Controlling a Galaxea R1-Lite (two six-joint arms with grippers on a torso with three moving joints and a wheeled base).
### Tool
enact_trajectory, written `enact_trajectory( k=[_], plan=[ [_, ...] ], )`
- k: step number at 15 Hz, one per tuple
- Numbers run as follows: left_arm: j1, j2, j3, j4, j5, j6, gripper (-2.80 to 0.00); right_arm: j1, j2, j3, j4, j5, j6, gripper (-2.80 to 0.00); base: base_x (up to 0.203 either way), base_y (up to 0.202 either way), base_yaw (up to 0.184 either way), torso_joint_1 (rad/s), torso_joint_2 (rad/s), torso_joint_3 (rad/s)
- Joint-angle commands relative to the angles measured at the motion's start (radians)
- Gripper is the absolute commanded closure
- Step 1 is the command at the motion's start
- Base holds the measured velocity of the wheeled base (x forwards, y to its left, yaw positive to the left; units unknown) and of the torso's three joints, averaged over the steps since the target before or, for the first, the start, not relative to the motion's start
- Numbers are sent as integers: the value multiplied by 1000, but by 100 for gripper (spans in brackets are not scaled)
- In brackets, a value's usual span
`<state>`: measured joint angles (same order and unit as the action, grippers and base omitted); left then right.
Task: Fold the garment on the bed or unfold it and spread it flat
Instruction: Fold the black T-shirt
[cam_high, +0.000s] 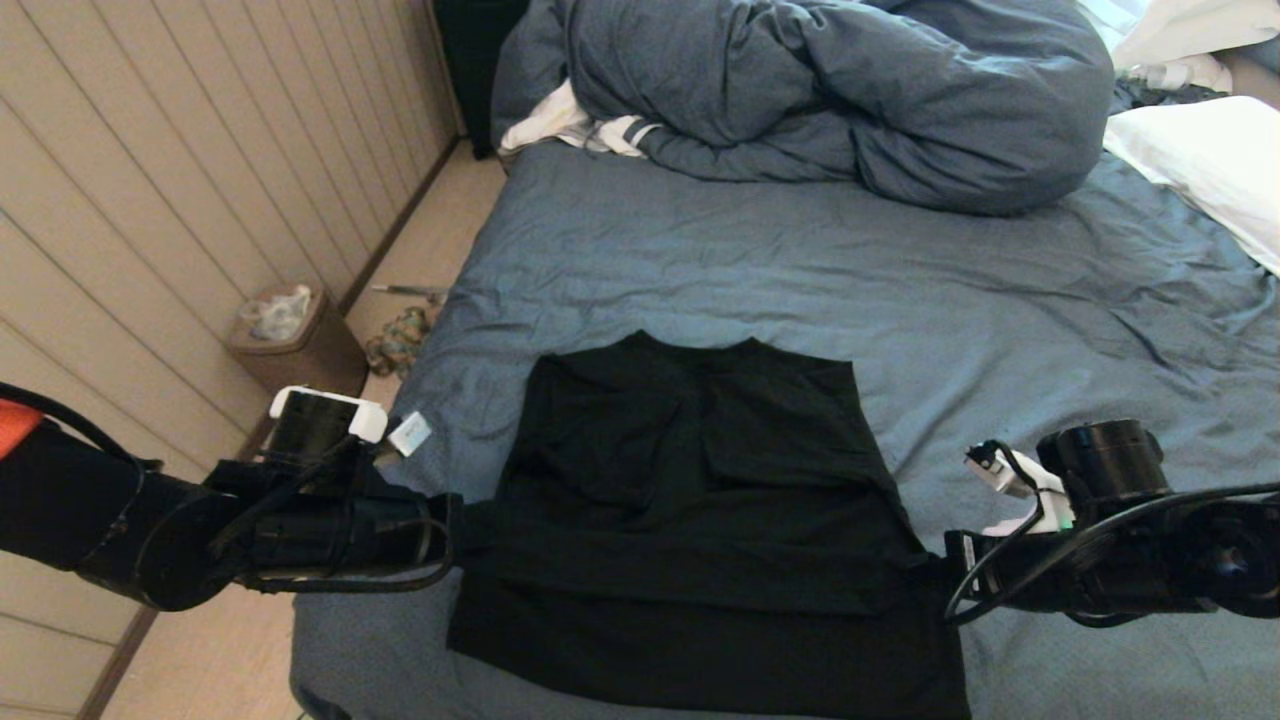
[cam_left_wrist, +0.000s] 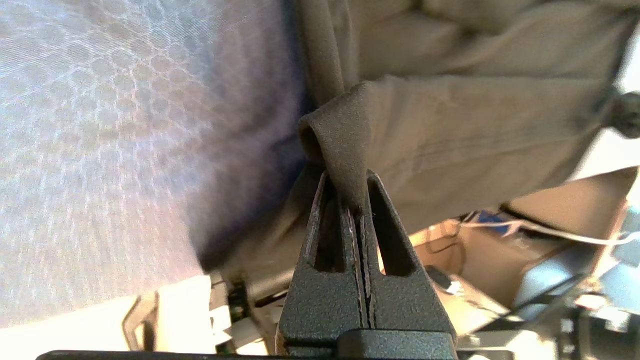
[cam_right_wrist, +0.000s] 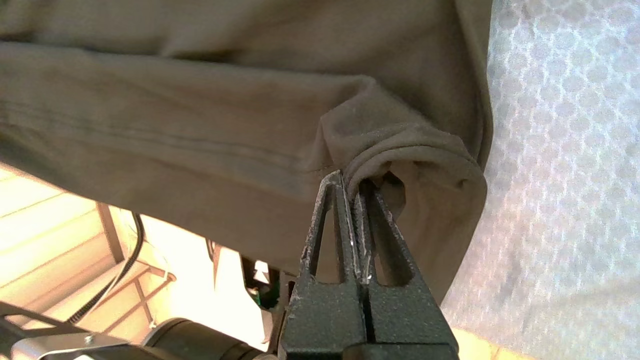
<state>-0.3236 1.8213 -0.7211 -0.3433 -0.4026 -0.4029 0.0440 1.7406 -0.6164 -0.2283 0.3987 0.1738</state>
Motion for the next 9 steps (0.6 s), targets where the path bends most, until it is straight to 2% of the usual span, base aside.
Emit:
enact_trajectory(
  k=[1,5,7,9],
  plan=[
    [2,-96,-1,20,-1,-14,0,1,-66,11,0,3,7,0,0,0,0,0,0,0],
    [3,-234,-1,131,0,-17,0,8,-215,18,26,-6,31,0,0,0,0,0,0,0],
    [3,-269,10,160,-1,-13,0,25,-306,22,94,-18,31,0,0,0,0,0,0,0],
    [3,-263,68,149,-6,-8,0,57,-374,28,180,-24,29,0,0,0,0,0,0,0]
  ],
)
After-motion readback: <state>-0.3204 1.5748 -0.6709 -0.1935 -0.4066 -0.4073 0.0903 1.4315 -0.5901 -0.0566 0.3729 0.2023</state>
